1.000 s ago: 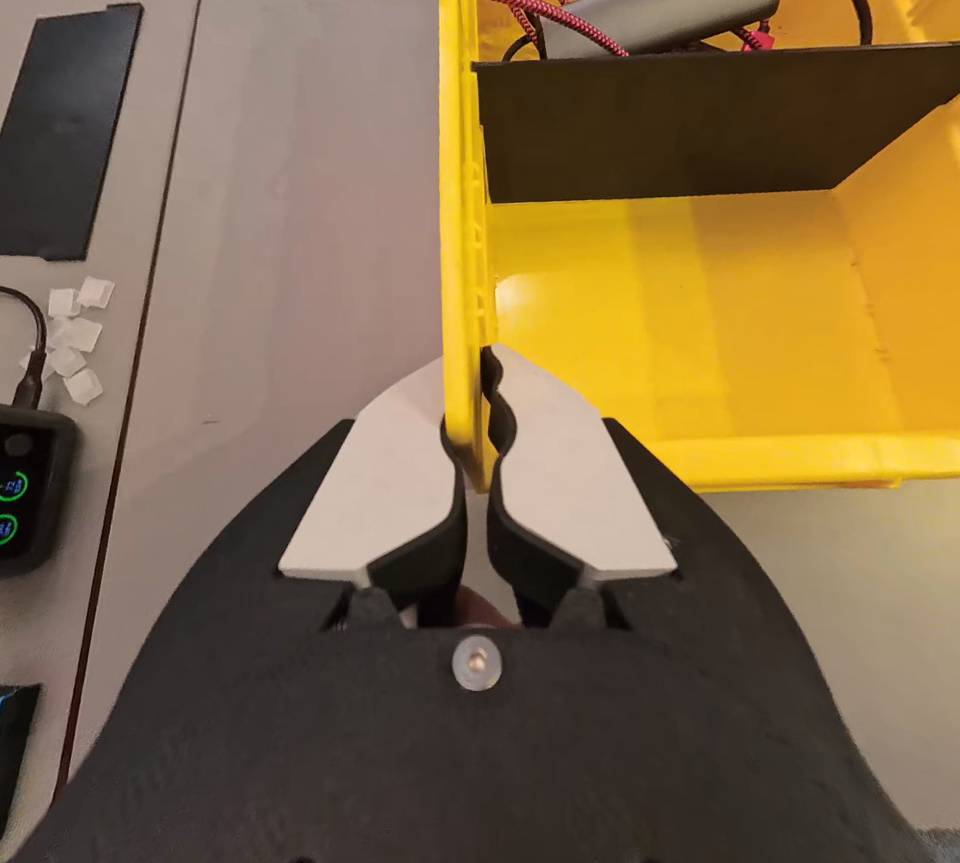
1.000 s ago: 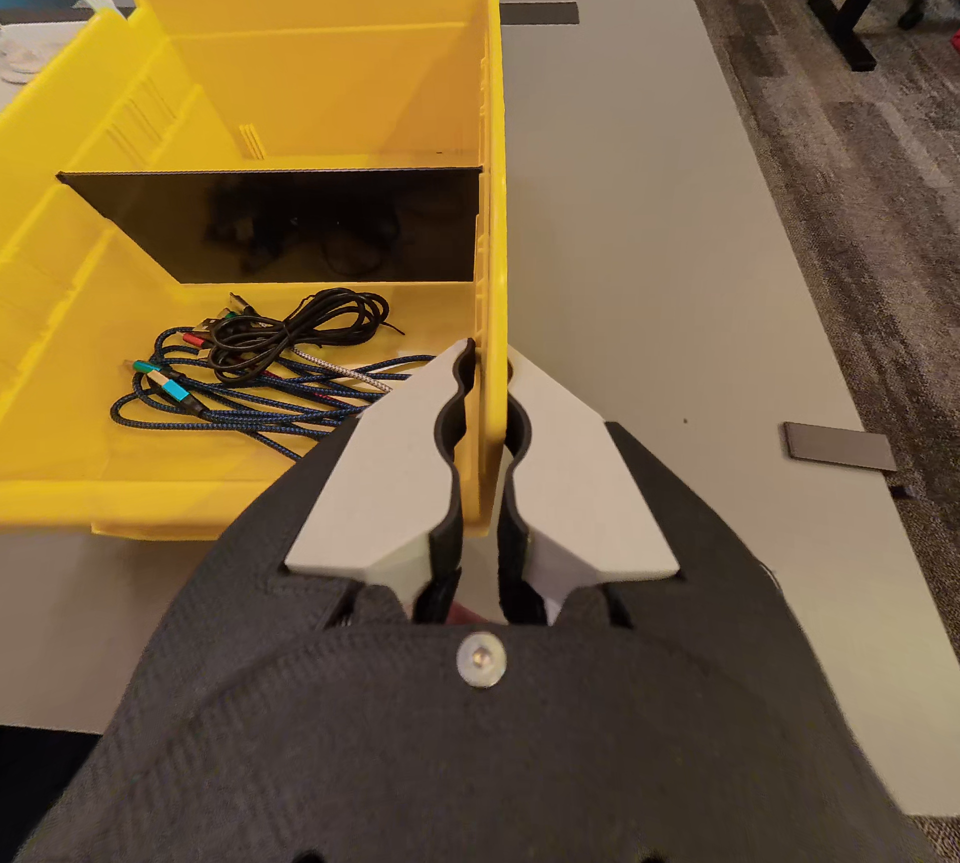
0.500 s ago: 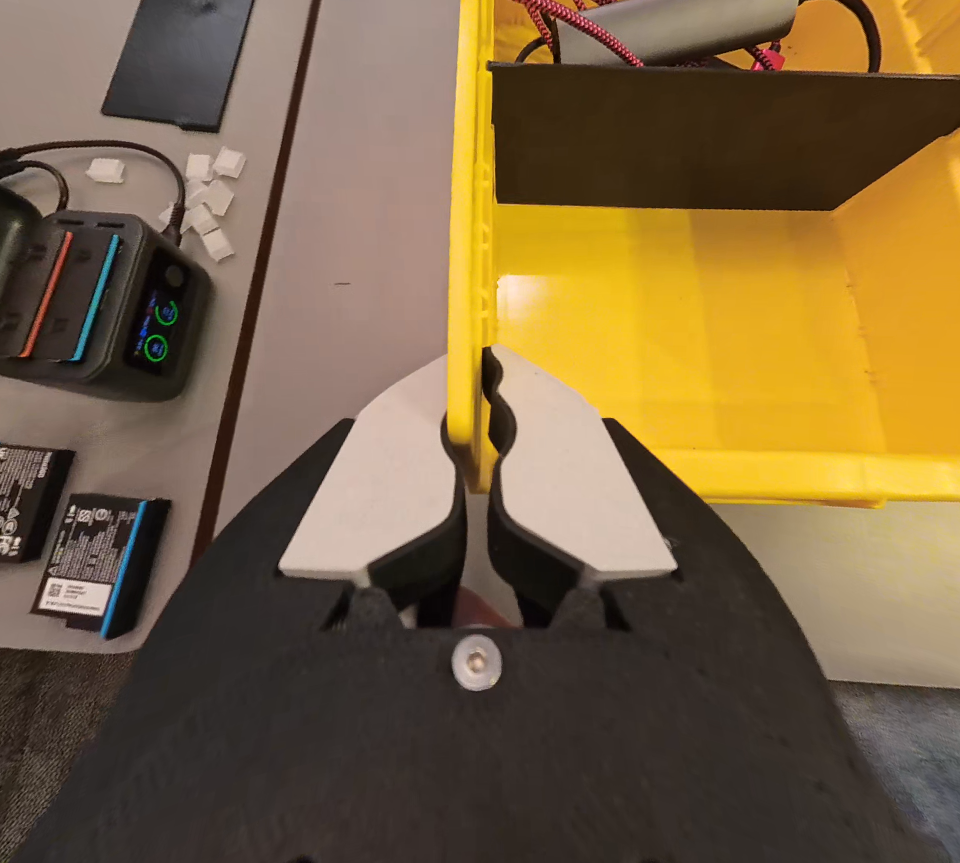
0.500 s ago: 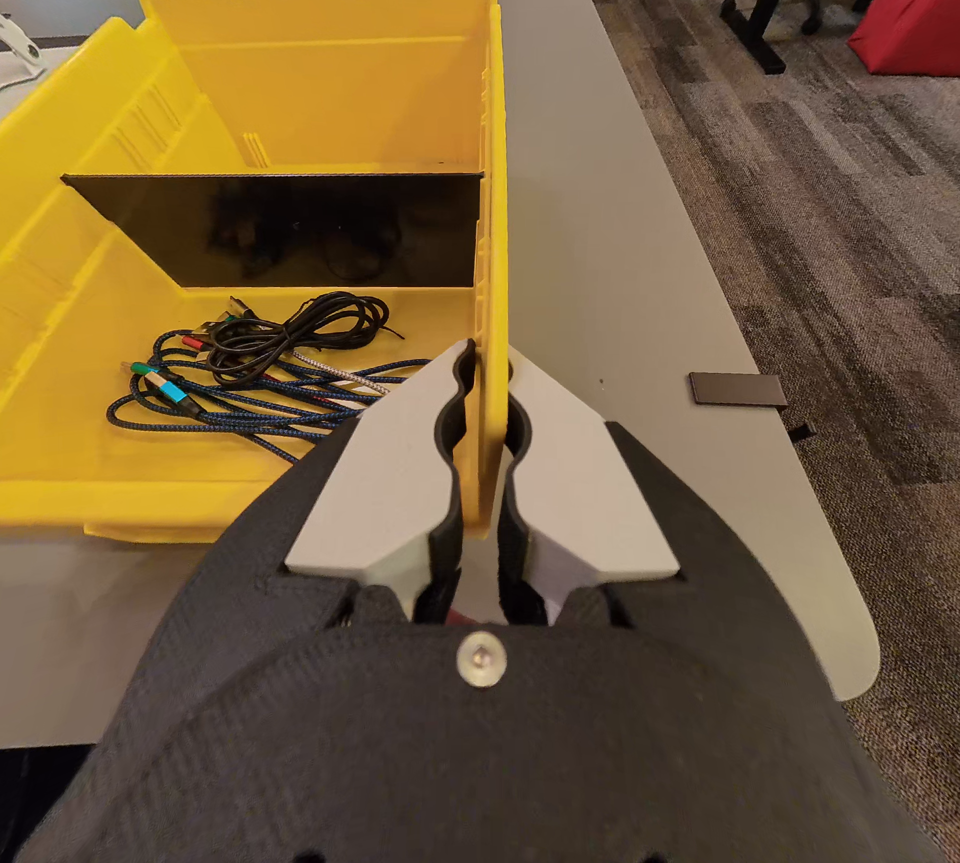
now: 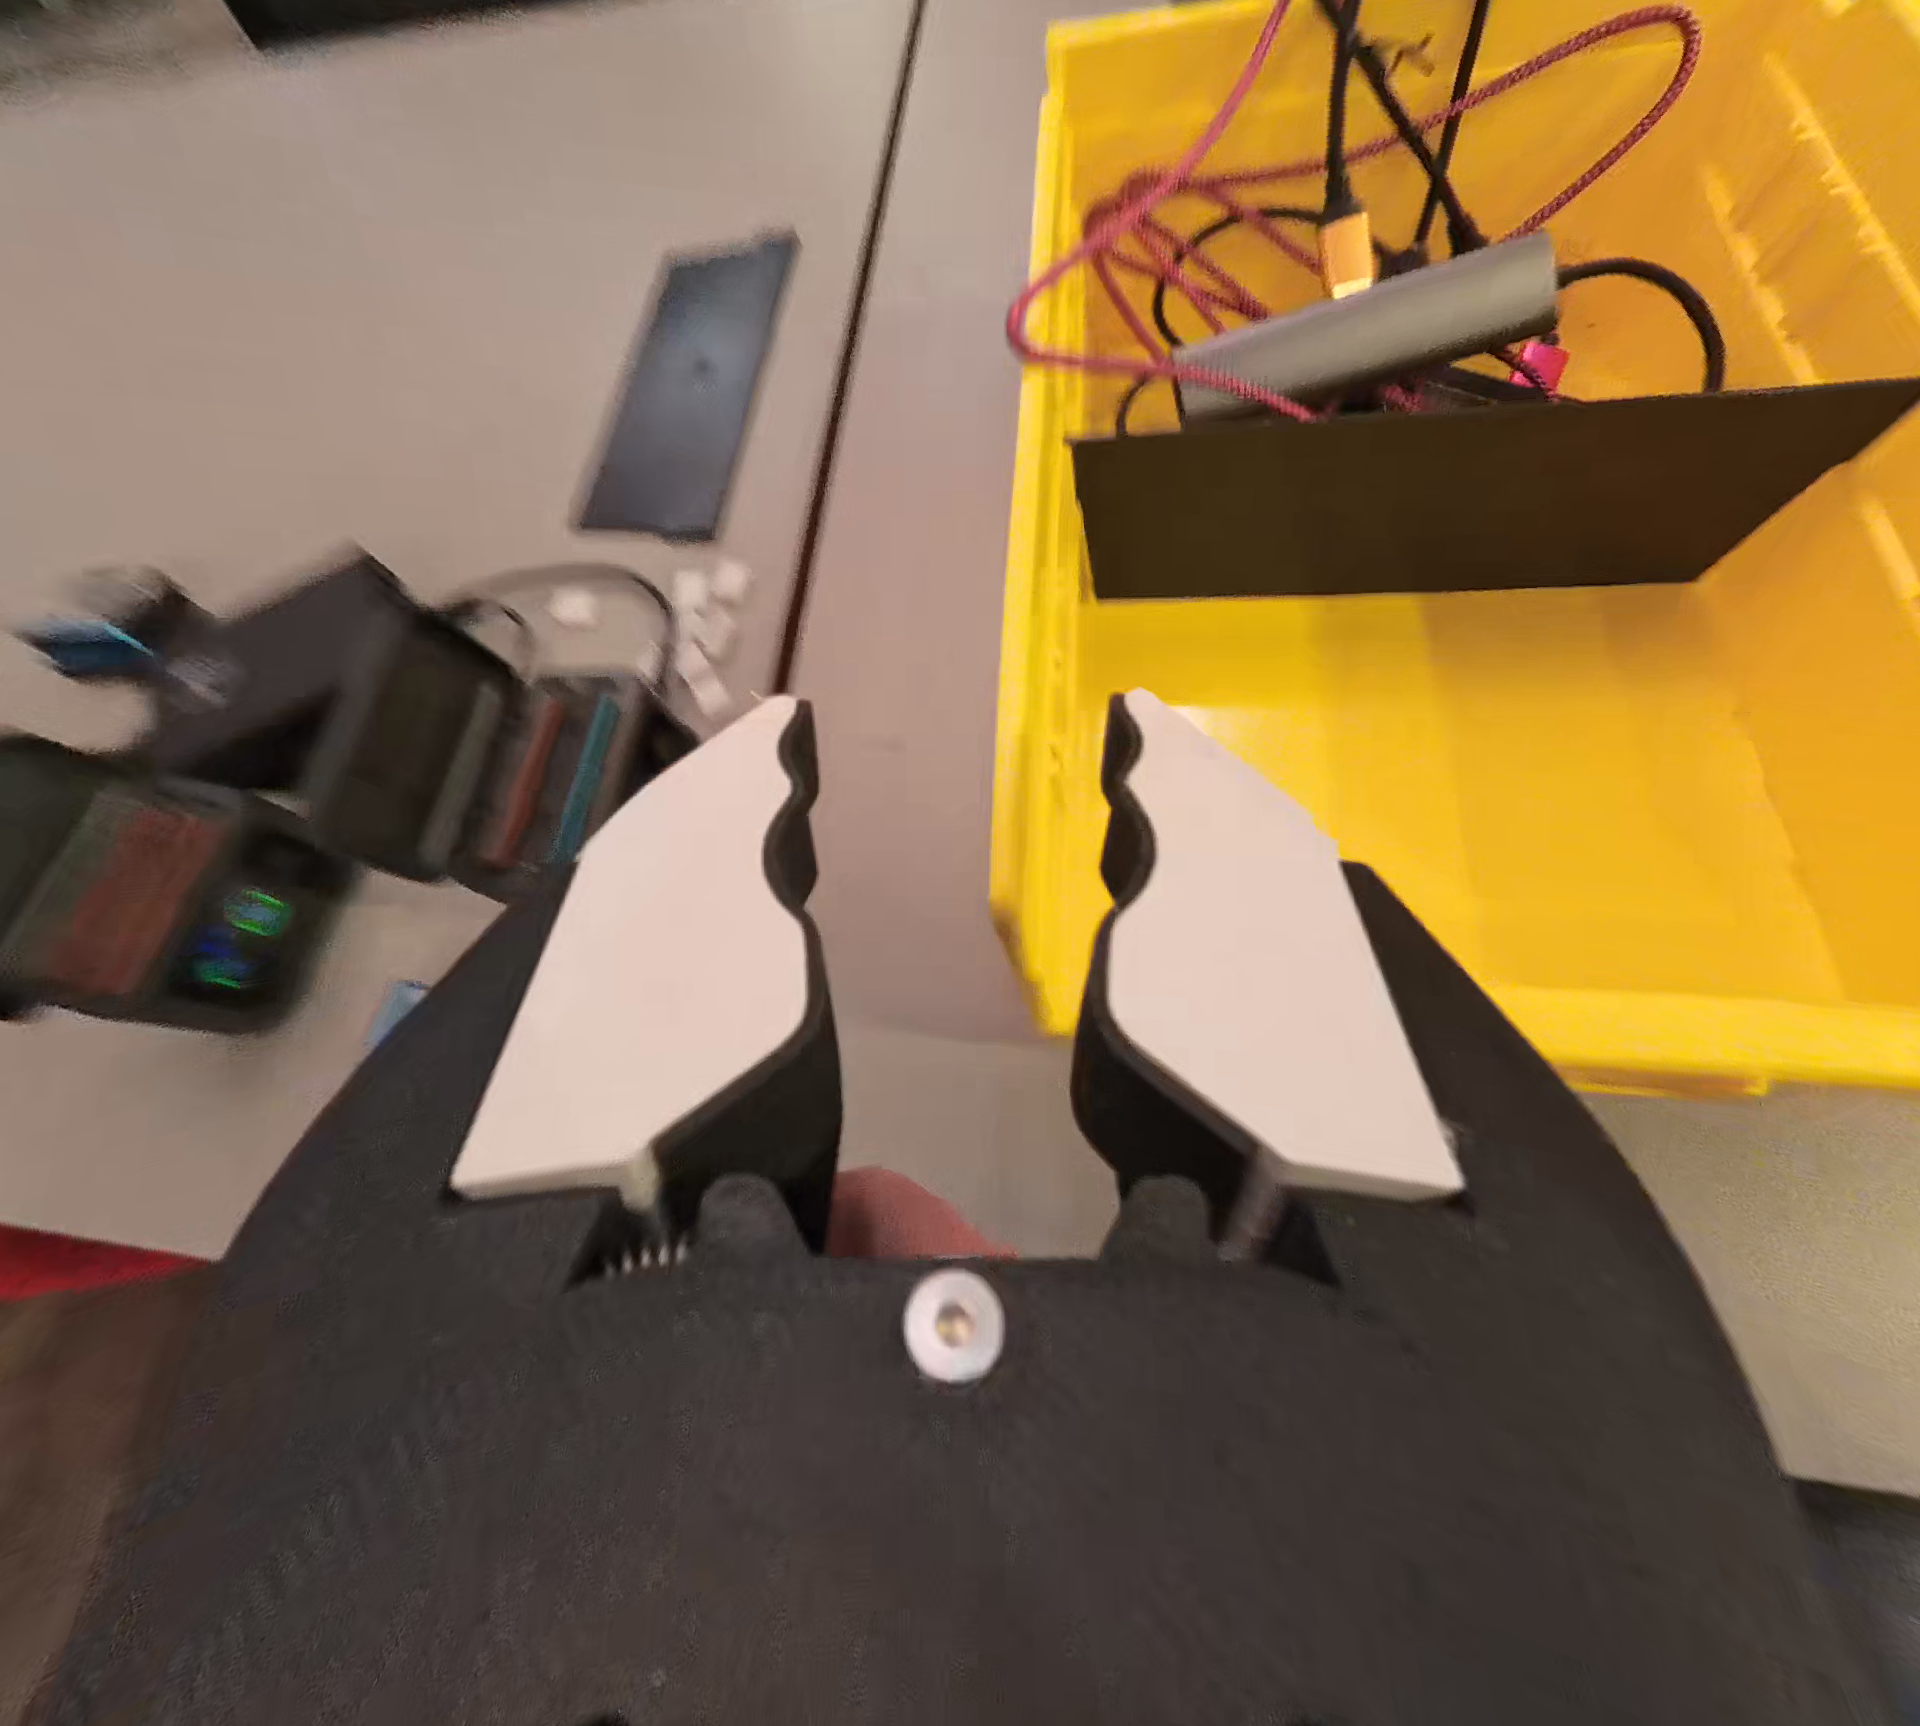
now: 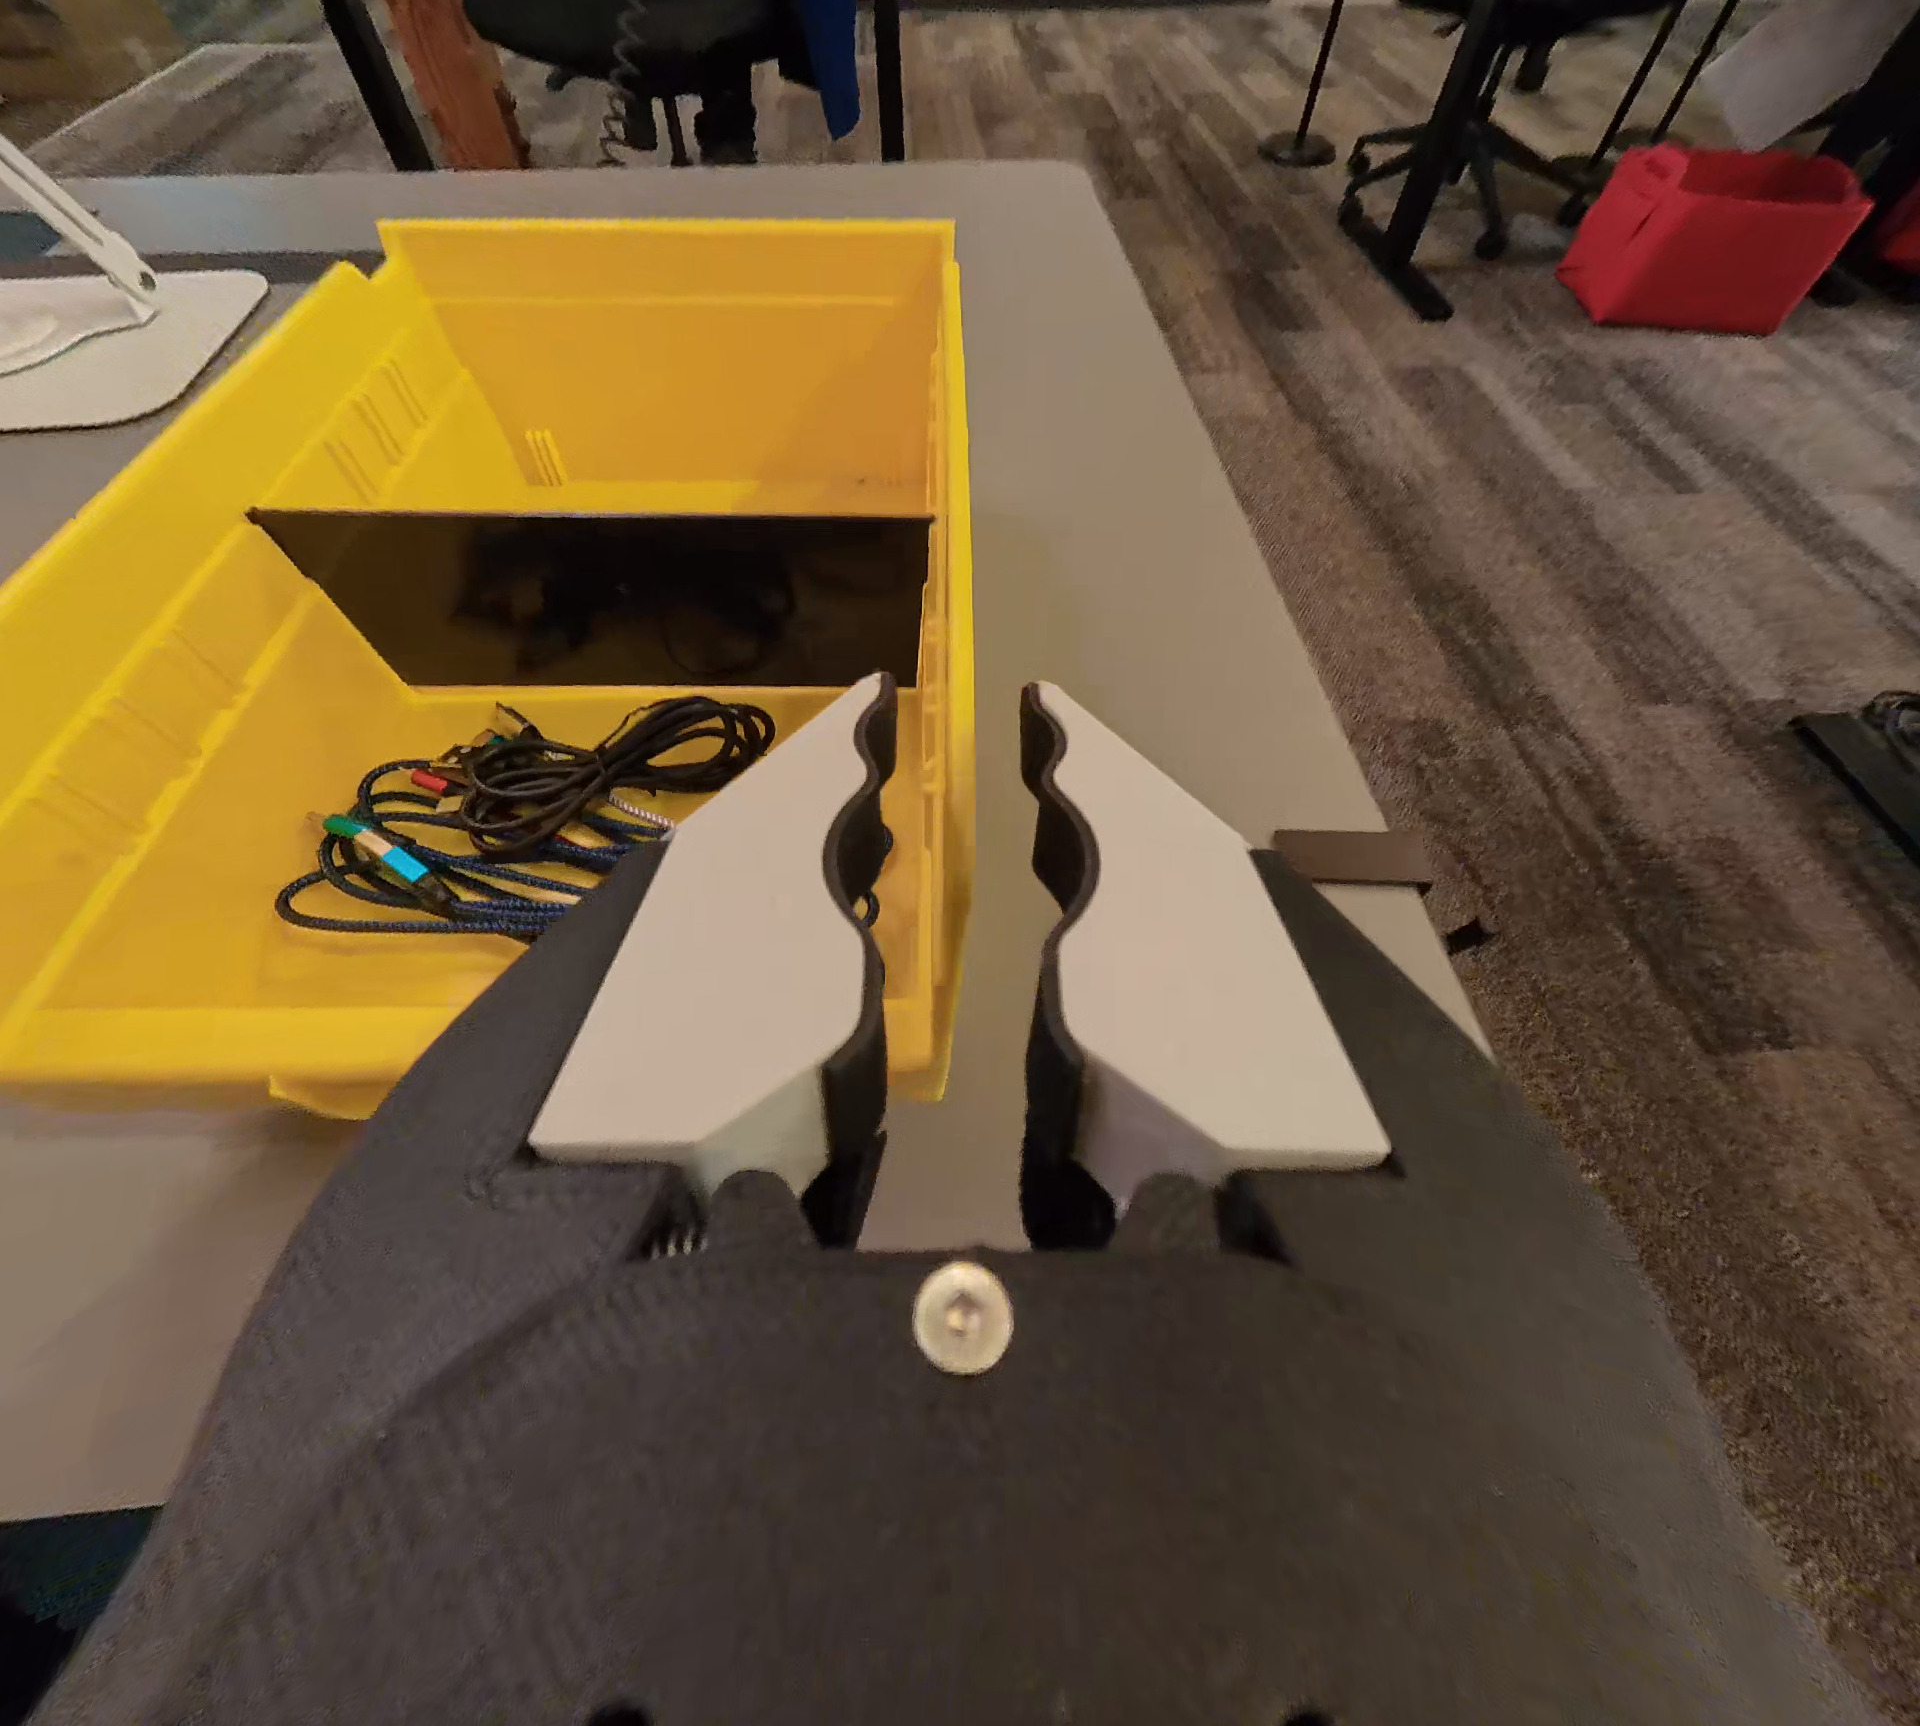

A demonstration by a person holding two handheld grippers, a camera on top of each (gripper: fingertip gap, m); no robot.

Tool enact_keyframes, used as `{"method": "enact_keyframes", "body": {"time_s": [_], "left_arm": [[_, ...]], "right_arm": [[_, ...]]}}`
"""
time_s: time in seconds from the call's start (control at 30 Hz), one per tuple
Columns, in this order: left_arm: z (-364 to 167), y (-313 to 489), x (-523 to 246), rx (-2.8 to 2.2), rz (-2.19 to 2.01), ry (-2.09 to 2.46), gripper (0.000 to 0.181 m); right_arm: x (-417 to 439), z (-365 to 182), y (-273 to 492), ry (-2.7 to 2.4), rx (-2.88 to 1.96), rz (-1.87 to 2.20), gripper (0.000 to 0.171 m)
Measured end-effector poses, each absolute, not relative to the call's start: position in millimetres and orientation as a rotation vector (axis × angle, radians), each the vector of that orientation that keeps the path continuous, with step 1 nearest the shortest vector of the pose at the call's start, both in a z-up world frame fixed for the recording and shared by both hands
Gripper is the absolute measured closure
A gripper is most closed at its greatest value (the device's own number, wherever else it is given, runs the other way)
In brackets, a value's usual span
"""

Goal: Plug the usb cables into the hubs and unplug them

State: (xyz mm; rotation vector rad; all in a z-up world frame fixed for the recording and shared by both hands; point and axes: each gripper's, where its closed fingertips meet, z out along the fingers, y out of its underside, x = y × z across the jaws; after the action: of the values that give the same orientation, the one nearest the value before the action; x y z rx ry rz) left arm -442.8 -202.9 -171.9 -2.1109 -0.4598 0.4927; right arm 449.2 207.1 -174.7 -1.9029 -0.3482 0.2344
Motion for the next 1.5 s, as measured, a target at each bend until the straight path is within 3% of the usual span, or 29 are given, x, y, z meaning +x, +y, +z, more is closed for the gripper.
{"method": "enact_keyframes", "body": {"time_s": [0.2,0.4,0.57,0.9,1.13,1.5], "left_arm": [[-121,-125,-395,-2.128,0.66,0.049,0.129],[-157,-42,-387,-2.327,0.59,0.322,0.133],[-201,-11,-421,-2.509,0.55,0.247,0.14],[-225,16,-442,-2.569,0.321,-0.099,0.167],[-186,11,-440,-2.427,0.344,-0.113,0.174],[-64,-11,-423,-2.148,0.429,-0.047,0.175]], "right_arm": [[429,-133,196,-0.436,-1.816,0.164,0.151],[379,-96,178,-0.563,-1.705,0.168,0.155],[334,-85,162,-0.689,-1.642,0.222,0.157],[298,-93,156,-0.76,-1.621,0.305,0.159],[293,-98,155,-0.77,-1.627,0.327,0.159],[271,-90,145,-0.809,-1.589,0.372,0.16]]}}
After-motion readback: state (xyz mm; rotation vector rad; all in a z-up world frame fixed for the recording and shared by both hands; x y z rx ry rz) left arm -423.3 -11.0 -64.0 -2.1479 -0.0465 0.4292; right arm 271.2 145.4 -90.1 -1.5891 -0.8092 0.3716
